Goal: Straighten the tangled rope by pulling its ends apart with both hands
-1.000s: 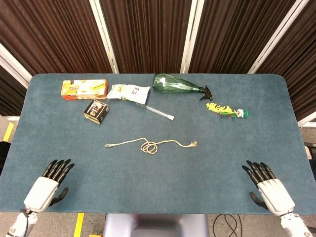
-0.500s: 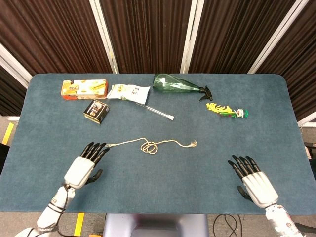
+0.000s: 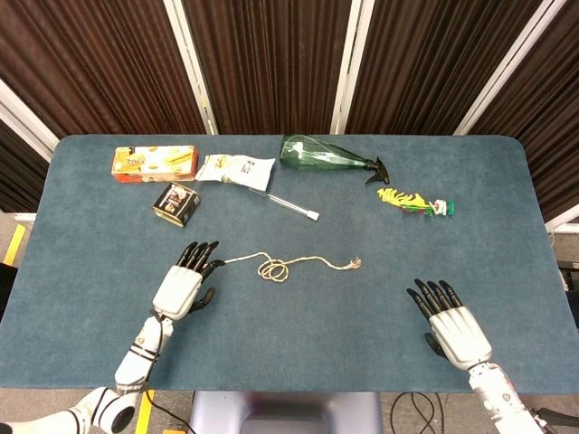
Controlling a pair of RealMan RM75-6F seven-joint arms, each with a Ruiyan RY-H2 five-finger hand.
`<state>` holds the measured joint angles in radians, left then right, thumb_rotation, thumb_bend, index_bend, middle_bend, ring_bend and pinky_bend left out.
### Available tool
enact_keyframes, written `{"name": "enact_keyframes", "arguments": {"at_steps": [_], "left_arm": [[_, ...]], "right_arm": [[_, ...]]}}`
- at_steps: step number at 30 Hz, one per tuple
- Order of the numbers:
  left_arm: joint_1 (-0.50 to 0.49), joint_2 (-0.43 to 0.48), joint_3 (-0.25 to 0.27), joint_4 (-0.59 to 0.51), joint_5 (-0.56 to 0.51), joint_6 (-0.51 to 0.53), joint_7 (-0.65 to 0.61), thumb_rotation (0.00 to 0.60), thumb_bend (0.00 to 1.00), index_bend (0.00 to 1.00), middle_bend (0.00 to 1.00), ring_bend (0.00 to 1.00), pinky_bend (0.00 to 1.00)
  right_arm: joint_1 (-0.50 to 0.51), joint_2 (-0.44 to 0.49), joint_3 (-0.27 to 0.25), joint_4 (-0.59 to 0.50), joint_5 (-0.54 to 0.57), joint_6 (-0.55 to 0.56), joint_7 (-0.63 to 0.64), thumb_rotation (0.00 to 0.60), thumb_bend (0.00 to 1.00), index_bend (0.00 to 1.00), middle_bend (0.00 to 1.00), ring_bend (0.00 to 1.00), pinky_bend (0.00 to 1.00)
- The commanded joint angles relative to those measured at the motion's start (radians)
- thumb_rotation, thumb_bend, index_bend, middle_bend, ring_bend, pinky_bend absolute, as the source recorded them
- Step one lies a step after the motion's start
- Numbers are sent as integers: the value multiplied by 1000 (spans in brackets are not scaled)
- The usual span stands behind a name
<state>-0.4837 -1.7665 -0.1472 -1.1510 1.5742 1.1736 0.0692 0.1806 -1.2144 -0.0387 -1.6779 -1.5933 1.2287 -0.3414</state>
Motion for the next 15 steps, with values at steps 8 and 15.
{"name": "enact_keyframes", "arguments": {"at_steps": [8,15], "left_arm": [[-86,-139,-23,199,-76,-79,18,600,432,314,34,0,45],[-110,-184,-31,313,-107,-83,16,600,429,347,48,0,47]], "right_arm": [[12,1,15,5,27,2,6,600,444,0,0,0,0],[23,1,17,17,48,-11,4,600,444,0,0,0,0]]}}
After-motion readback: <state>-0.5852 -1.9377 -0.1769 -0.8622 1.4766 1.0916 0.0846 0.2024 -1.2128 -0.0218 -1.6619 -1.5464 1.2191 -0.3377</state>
